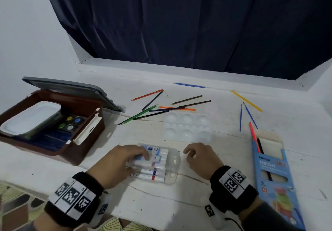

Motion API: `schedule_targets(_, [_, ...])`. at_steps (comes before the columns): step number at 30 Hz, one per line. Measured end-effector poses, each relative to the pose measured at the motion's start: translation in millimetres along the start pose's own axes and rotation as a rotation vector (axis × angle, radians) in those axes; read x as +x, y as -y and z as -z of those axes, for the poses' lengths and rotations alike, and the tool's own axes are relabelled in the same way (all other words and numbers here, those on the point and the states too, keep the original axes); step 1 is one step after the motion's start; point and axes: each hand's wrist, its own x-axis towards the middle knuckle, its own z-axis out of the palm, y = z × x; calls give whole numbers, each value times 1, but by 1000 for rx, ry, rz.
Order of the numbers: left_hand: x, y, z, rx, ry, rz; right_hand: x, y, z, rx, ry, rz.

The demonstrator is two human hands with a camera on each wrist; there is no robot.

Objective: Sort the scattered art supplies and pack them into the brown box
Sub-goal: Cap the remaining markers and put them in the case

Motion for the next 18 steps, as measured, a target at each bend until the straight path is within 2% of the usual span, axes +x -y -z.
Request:
schedule_targets(3, [-7, 9, -7, 43, 143, 22, -5, 6, 3, 36, -73, 148])
schedule_targets(7, [-4, 11, -6, 159, 211, 24, -12, 23, -13, -155, 100, 320])
schedule_targets(9, [0, 12, -8, 219, 227, 22, -15, 31, -22, -287, 205, 349])
schedule_targets(11, [5, 15, -12, 282, 256, -44, -19, 39, -28, -375, 278, 361])
schedule_targets(18, [7, 27, -21, 404, 409, -199, -15, 55, -29, -671, 331, 375])
